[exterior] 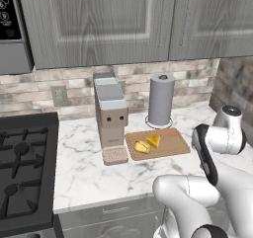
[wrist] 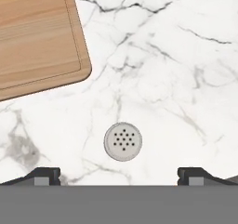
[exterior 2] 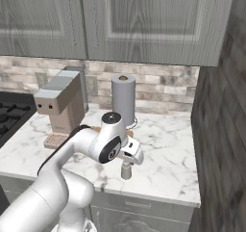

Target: Retrieve the reheated potato from the microwave, then place the potato, cheese, and condiment on the cutting board.

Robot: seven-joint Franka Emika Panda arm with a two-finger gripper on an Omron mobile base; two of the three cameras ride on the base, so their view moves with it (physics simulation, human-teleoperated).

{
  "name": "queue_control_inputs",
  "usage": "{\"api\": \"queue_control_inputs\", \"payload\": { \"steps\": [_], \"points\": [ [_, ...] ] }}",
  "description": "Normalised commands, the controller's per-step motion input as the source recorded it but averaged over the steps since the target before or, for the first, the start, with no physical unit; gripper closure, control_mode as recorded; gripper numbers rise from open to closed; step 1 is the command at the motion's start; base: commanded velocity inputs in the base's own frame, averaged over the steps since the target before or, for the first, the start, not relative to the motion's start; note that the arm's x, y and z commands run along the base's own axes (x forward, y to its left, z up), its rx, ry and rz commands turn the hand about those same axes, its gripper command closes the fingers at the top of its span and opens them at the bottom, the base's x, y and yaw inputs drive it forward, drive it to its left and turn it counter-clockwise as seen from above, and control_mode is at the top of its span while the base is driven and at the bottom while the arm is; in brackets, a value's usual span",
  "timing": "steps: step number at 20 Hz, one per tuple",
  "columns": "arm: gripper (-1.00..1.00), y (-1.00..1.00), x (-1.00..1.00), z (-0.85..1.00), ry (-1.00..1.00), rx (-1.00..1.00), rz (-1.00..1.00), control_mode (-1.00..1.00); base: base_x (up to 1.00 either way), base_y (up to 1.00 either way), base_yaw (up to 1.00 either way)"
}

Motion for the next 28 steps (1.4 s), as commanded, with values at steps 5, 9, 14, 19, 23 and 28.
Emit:
{"api": "queue_control_inputs", "payload": {
  "steps": [5, 9, 14, 19, 23, 28],
  "points": [
    [-1.00, -0.05, 0.12, -0.18, 0.08, 0.00, 0.00, -1.00, 0.00, 0.00, 0.00],
    [-1.00, -0.07, 0.04, -0.15, 0.09, 0.00, 0.00, -1.00, 0.00, 0.00, 0.00],
    [-1.00, -0.11, 0.08, -0.13, 0.08, 0.00, 0.00, -1.00, 0.00, 0.00, 0.00],
    [-1.00, -0.03, 0.05, -0.09, 0.03, 0.00, 0.00, -1.00, 0.00, 0.00, 0.00],
    [-1.00, 0.00, 0.00, -0.10, 0.00, 0.01, 0.00, -1.00, 0.00, 0.00, 0.00],
    [-1.00, 0.00, 0.00, -0.13, 0.00, 0.01, 0.00, -1.00, 0.00, 0.00, 0.00]
  ]
}}
